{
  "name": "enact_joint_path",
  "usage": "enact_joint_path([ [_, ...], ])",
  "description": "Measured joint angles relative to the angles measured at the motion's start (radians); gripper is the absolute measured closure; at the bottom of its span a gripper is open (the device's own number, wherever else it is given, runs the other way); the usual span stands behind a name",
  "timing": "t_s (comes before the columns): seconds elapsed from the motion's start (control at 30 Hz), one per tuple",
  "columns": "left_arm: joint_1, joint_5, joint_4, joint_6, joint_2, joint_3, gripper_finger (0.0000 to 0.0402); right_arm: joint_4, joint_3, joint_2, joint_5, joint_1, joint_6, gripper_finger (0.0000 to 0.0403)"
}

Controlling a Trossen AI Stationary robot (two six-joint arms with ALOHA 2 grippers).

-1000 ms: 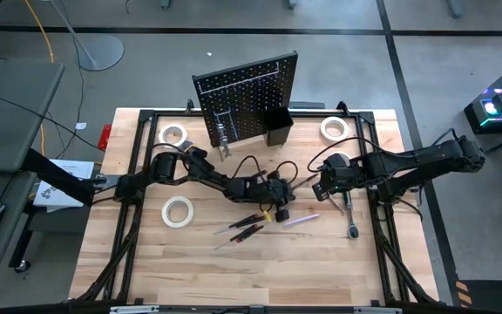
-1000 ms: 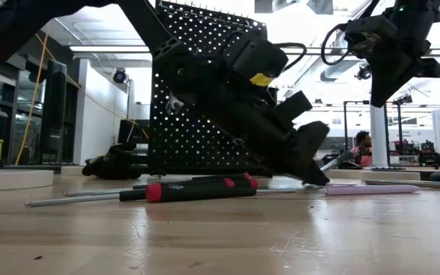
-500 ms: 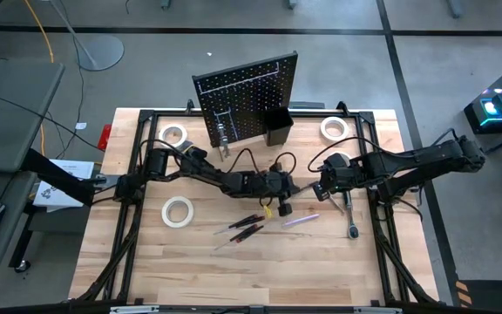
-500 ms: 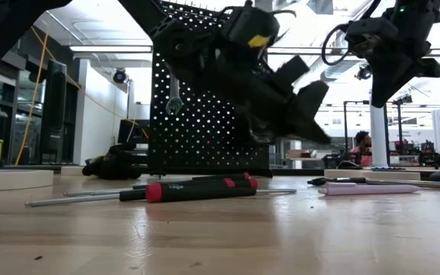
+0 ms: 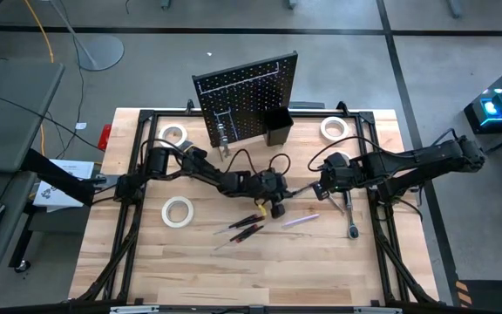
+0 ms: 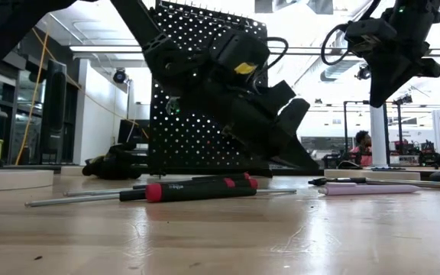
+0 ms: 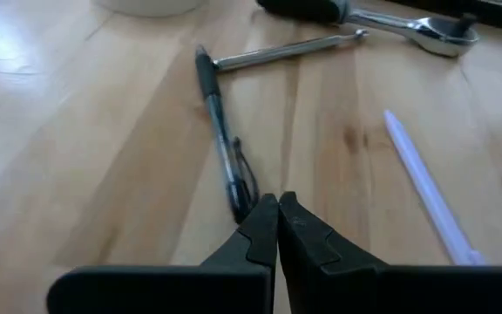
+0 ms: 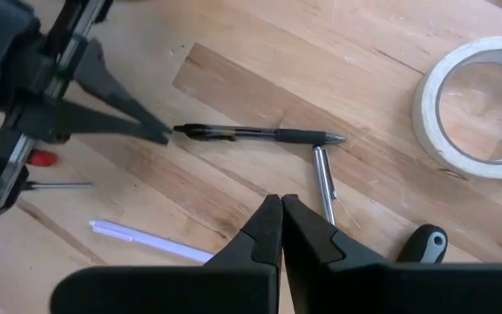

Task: Hang tools onto peg board
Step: Put the black pen into the black bin on the peg board

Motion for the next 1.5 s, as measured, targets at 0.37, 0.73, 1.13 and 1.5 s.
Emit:
enact_joint_path([
  [0.37, -0.006, -0.077, 0.084, 0.0, -0.001, -0.005, 0.0401, 0.0, 0.0, 0.0, 0.007, 0.0, 0.0, 0.0402],
  [0.73, -0.008, -0.064, 0.088, -0.028, 0.035, -0.005, 0.0402, 0.001, 0.0, 0.0, 0.006, 0.0, 0.011, 0.0402],
  [1.13, -0.007, -0.078, 0.146, -0.031, 0.052, -0.003, 0.0402, 0.001, 0.0, 0.0, 0.004, 0.0, 0.009, 0.0402],
  [1.5, -0.004, -0.11, 0.141, -0.069, 0.068, -0.005, 0.0402, 0.001, 0.0, 0.0, 0.003, 0.0, 0.008, 0.0402],
])
